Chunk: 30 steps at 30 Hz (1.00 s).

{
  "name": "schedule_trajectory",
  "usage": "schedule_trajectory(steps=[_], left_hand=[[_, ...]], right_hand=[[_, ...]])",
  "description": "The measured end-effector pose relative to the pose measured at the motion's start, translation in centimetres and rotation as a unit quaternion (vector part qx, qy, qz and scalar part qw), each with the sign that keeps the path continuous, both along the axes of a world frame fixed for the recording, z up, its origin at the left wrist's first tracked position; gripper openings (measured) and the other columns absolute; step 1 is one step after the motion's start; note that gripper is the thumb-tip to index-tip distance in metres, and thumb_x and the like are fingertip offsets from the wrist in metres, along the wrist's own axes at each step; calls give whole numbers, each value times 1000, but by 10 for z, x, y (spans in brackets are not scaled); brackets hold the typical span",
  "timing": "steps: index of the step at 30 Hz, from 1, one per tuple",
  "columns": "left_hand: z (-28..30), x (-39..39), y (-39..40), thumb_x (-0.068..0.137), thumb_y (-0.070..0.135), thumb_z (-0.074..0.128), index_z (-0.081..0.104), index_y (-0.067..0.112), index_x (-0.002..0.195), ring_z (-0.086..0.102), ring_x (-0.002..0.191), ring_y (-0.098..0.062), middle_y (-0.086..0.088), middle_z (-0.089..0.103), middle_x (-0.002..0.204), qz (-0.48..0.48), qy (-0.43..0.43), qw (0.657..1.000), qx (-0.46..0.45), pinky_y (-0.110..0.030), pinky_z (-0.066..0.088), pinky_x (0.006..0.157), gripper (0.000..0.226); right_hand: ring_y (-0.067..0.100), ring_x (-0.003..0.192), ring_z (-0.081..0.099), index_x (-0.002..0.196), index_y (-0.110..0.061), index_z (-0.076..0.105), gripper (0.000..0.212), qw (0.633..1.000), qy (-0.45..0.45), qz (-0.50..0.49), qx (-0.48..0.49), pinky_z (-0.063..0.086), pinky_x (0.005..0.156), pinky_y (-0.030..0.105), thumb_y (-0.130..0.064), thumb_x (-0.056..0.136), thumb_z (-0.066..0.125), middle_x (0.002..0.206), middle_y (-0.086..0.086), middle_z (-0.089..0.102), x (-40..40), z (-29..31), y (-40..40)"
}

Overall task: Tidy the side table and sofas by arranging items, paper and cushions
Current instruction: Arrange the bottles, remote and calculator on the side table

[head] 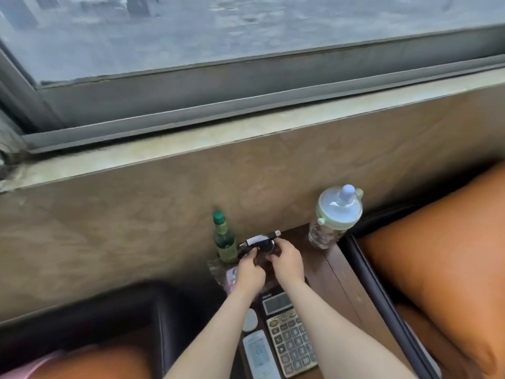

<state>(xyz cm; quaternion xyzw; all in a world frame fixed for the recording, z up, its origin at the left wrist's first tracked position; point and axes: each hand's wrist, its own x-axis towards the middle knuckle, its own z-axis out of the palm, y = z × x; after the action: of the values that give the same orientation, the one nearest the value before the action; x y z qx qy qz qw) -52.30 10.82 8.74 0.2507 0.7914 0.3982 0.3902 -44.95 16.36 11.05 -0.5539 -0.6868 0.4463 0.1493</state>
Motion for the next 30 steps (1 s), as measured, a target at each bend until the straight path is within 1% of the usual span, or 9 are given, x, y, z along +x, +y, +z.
schedule_trajectory(steps=[3,6,9,14,19,23,25,27,30], left_hand=[[-2,2,3,90,-16,36,38,4,141,33,137,-19,-9,42,143,5,-24,1000,14,-7,20,96,55],[-6,1,6,86,-16,39,33,10,145,31,140,-18,-8,39,148,-5,-25,999,33,-22,19,113,64],[-5,0,8,83,-17,40,29,12,147,26,142,-17,-7,35,150,-12,-23,999,41,-32,18,118,71],[-6,4,8,86,-8,45,20,16,150,17,145,-17,-3,26,154,-51,-3,998,45,-36,14,119,73],[-10,10,8,88,-1,48,9,16,153,3,147,-17,-6,6,160,-47,4,999,13,-29,6,118,77],[-6,14,4,84,-10,46,18,14,151,16,145,-18,-7,21,156,-28,-44,998,28,-35,14,119,76],[-3,13,6,83,-9,47,23,13,149,22,143,-19,-6,28,153,-35,-54,997,33,-34,17,118,73],[1,12,10,79,-4,48,32,14,143,33,137,-20,-9,38,146,-47,-48,997,40,-29,25,113,69],[8,11,17,81,-10,44,38,11,138,41,126,-15,-9,44,139,-48,-46,997,29,-18,28,100,61]], right_hand=[[26,111,57,120,-9,61,38,1000,-1,-3,-7,42,87,29,-4,82,61,118,9,64,-2,-10,3],[27,116,55,124,-6,58,37,1000,13,6,-2,41,92,30,-3,87,56,123,10,62,-7,-10,8],[28,113,55,125,-10,58,39,999,22,26,-11,41,85,26,1,89,47,121,11,62,-12,-8,12],[25,119,52,130,-12,54,49,998,35,24,-35,36,86,19,6,87,41,127,9,60,-10,-9,13],[22,124,48,133,-14,51,53,997,35,48,-51,35,93,20,8,85,43,131,6,56,-1,-11,8],[22,130,41,141,-15,40,58,996,14,71,-44,30,96,19,5,88,46,140,6,45,1,-9,10],[23,129,40,145,-15,33,62,996,1,74,-46,28,92,13,6,88,46,141,9,38,3,-10,10],[23,125,44,145,-13,33,61,996,2,63,-55,25,84,7,7,88,46,138,11,37,6,-11,11],[23,117,48,142,-11,37,58,998,-2,46,-53,27,82,10,5,87,50,130,13,42,13,-10,11]])
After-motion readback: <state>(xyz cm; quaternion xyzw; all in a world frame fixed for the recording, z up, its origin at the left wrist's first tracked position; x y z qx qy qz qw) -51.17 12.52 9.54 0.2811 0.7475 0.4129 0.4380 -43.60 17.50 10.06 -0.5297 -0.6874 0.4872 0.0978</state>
